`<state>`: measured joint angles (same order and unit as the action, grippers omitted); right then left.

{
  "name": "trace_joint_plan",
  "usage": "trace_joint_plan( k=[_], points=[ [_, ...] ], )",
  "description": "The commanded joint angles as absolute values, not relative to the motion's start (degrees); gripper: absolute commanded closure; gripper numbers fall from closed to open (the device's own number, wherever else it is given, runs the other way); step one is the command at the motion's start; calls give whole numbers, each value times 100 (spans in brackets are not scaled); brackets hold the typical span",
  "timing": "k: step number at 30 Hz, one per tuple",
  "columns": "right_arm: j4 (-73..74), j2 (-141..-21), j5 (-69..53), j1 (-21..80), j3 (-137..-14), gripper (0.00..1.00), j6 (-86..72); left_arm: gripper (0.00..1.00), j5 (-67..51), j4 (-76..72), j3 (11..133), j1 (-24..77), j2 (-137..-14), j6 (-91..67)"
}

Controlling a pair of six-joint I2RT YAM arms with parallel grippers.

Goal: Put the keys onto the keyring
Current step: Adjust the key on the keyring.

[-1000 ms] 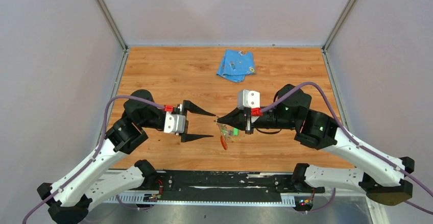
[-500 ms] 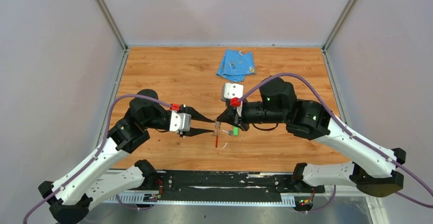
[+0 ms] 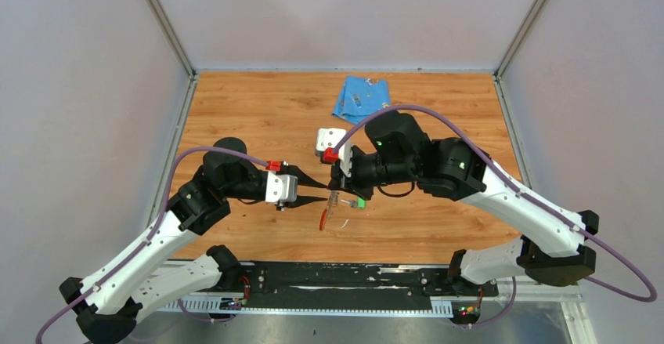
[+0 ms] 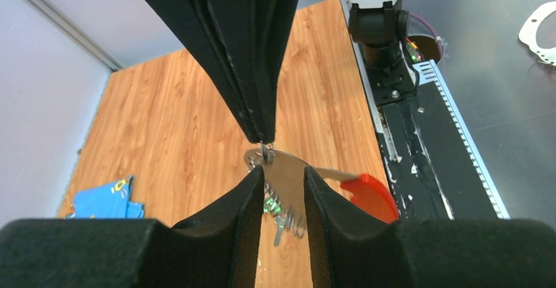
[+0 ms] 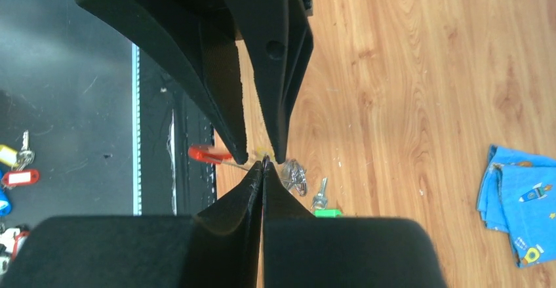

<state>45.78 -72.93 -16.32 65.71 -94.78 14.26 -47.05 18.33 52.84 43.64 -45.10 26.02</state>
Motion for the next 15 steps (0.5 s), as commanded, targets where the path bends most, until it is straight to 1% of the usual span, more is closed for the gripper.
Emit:
trace_joint_plan(
  k=[1,5,8,15],
  points=[
    [5327,-7523,-1512,6717,-9906,99,1518,66,-4527,1872,5160,4369,-4475,2677],
    [5573,-7724,-1503,6765,-10121,99,1545,62,-4666,1834,5168,4375,-4465,2575],
    [5665,-7843,-1511,6813,-10265,99,1570,61,-4818,1831,5153,4373,-4494,2540],
    [5904,-8209,-1497,6902,-10673,100,1582,70,-4996,1827,5093,4376,-4561,2496]
  ],
)
